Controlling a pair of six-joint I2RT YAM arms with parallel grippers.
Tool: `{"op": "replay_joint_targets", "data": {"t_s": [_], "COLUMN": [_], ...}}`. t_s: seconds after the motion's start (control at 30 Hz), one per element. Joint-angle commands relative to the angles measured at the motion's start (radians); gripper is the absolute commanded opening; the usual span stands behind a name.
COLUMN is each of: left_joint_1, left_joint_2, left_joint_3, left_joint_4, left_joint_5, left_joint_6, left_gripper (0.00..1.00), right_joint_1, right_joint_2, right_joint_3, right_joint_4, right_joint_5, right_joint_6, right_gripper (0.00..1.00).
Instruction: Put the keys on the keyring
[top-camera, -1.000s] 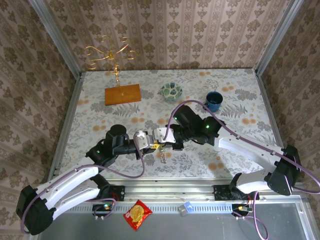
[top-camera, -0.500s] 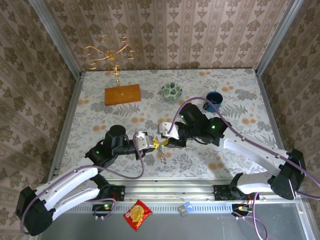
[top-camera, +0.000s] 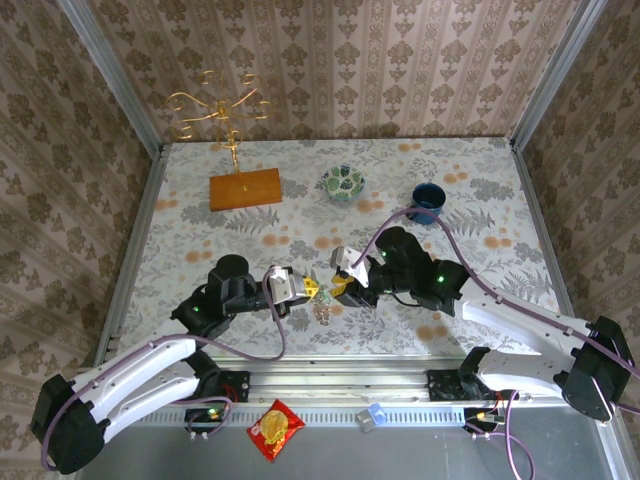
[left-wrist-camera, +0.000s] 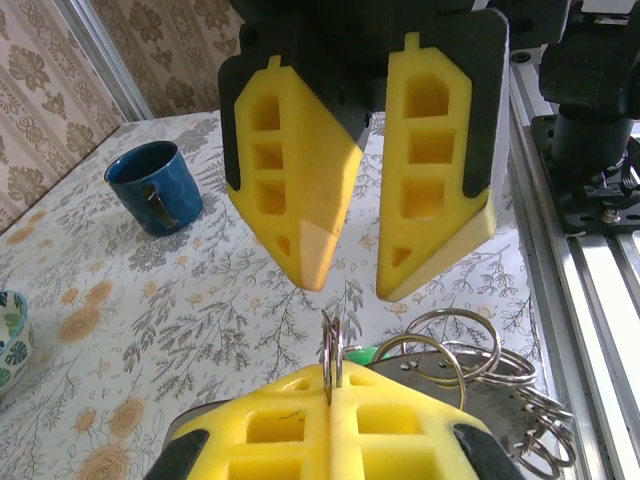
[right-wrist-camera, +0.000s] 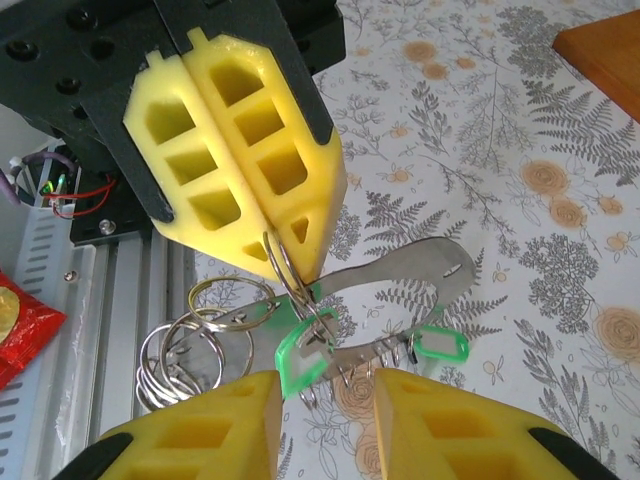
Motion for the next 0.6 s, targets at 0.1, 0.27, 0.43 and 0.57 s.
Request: {"op": "replay_joint_targets", "data": {"t_s": [0.1,0.27,0.43,0.57], "left_joint_1": [-0.003,-0.004,-0.004,-0.004], "left_joint_2": [-0.020,-0.013,-0.010,-0.009], "left_joint_3": [-0.008,-0.003,0.002,0.005], "left_joint_4": [0.062,0.060,0.057,0.055], "left_joint_5": [0.039,0.049,0.057,0.057], "left_joint_6": [-0.002,0.000,-0.002,-0.002], "left_gripper": [0.00,0.00,0.00,0.00], "right_joint_1": [-0.001,0.000,-0.001,-0.002], "right_joint_2": [0.026,0.035,0.043,0.050], "right_joint_3": [0.022,0.019,0.026,0.033], "right_joint_4": [0.045,0.039,0.042,0.029], "right_joint_5": [-0.054,-0.064,-0.097,-0.094], "right_joint_6": [-0.042,-0.080,-0.094,-0.103], "right_gripper": [0.29,0.28,0.24,0.15]}}
